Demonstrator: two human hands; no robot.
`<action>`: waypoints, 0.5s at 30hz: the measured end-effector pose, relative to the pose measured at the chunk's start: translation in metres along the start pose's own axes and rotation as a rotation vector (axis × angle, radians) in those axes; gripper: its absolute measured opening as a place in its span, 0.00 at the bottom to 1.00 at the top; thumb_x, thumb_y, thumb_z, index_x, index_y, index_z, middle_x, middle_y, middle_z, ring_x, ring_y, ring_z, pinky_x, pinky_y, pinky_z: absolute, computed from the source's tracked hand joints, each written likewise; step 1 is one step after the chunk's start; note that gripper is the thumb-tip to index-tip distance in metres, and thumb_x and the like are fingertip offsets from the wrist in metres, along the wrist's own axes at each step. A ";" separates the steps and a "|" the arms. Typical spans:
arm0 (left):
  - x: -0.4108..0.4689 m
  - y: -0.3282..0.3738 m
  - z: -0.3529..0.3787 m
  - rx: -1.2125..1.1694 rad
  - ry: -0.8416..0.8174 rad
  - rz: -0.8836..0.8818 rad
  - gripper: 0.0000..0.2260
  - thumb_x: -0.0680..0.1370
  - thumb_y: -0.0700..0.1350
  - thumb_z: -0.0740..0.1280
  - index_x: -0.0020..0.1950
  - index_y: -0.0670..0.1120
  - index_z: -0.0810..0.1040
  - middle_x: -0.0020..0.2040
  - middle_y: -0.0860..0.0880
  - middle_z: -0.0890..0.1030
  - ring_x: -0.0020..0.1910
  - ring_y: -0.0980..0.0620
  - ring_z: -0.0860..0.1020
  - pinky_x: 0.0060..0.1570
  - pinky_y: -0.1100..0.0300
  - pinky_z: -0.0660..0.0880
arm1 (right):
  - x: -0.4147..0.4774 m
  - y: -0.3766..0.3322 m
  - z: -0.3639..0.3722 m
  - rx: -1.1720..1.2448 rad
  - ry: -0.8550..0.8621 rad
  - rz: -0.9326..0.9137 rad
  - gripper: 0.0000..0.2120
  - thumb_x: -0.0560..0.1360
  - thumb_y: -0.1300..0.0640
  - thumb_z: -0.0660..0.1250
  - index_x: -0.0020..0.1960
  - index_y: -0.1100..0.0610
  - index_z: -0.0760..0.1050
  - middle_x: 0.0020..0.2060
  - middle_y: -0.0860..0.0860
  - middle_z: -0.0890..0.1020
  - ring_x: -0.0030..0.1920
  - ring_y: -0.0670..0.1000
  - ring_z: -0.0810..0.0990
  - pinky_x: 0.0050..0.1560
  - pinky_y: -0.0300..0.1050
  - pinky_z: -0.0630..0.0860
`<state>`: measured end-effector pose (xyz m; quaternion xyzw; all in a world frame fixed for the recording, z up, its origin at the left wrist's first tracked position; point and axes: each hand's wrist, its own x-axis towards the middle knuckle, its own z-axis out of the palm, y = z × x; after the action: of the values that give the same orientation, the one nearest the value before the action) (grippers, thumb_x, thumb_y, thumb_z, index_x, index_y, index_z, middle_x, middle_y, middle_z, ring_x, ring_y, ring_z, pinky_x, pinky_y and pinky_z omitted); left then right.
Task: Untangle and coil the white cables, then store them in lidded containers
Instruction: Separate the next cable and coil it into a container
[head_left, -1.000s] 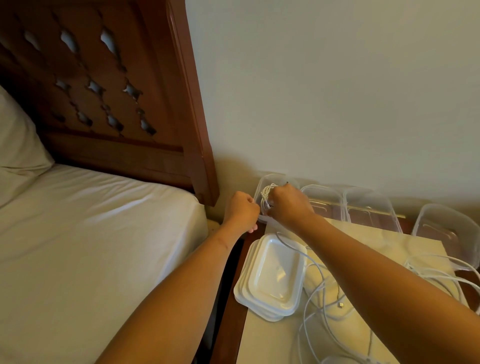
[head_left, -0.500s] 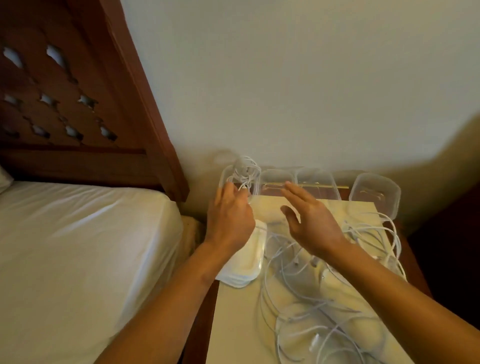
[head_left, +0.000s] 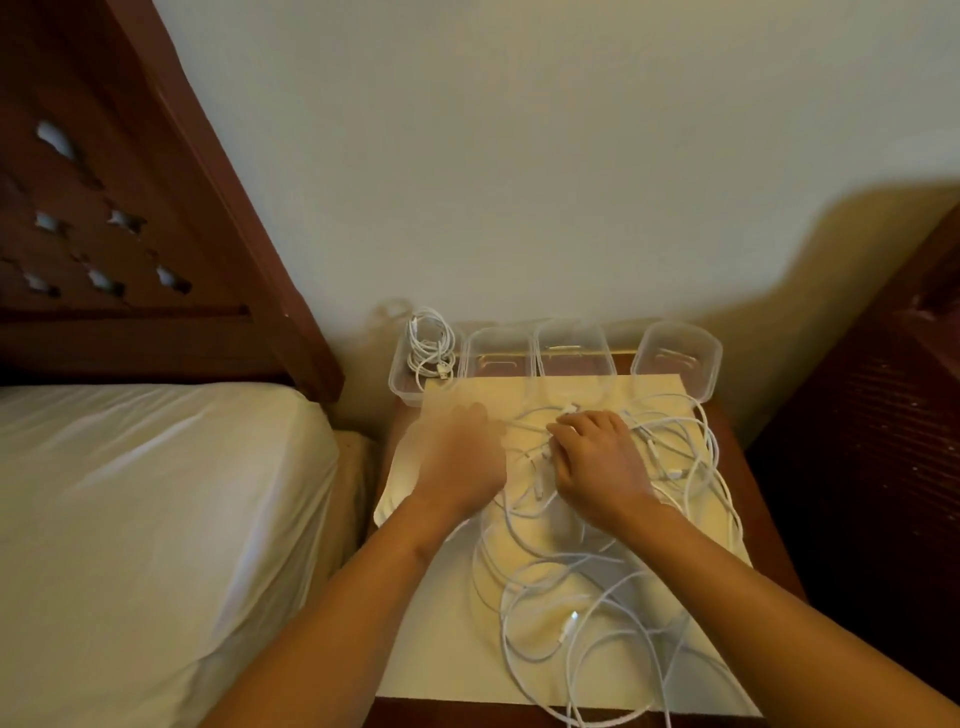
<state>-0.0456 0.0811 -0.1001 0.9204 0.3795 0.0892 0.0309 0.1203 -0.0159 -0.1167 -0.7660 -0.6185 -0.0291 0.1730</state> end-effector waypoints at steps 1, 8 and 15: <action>0.005 -0.006 -0.003 -0.103 0.089 -0.062 0.15 0.81 0.44 0.59 0.61 0.44 0.83 0.56 0.45 0.80 0.54 0.44 0.77 0.52 0.48 0.75 | 0.009 -0.007 -0.001 0.032 0.022 -0.015 0.14 0.81 0.55 0.62 0.59 0.57 0.83 0.56 0.54 0.85 0.56 0.59 0.80 0.62 0.57 0.75; 0.049 -0.071 -0.021 -0.318 0.297 -0.387 0.10 0.82 0.36 0.61 0.56 0.38 0.82 0.55 0.39 0.81 0.53 0.38 0.78 0.50 0.51 0.72 | 0.096 -0.052 0.017 0.164 0.018 -0.037 0.12 0.83 0.57 0.63 0.55 0.61 0.84 0.52 0.57 0.84 0.53 0.59 0.79 0.53 0.54 0.77; 0.076 -0.123 -0.006 -0.363 0.070 -0.701 0.13 0.85 0.45 0.60 0.65 0.41 0.75 0.64 0.41 0.74 0.59 0.40 0.76 0.51 0.51 0.69 | 0.192 -0.078 0.045 0.368 -0.099 0.022 0.13 0.85 0.55 0.60 0.56 0.62 0.79 0.56 0.60 0.81 0.59 0.62 0.77 0.58 0.58 0.76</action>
<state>-0.0789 0.2216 -0.0985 0.7110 0.6496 0.1704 0.2085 0.0828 0.1917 -0.0916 -0.7285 -0.6128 0.1243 0.2798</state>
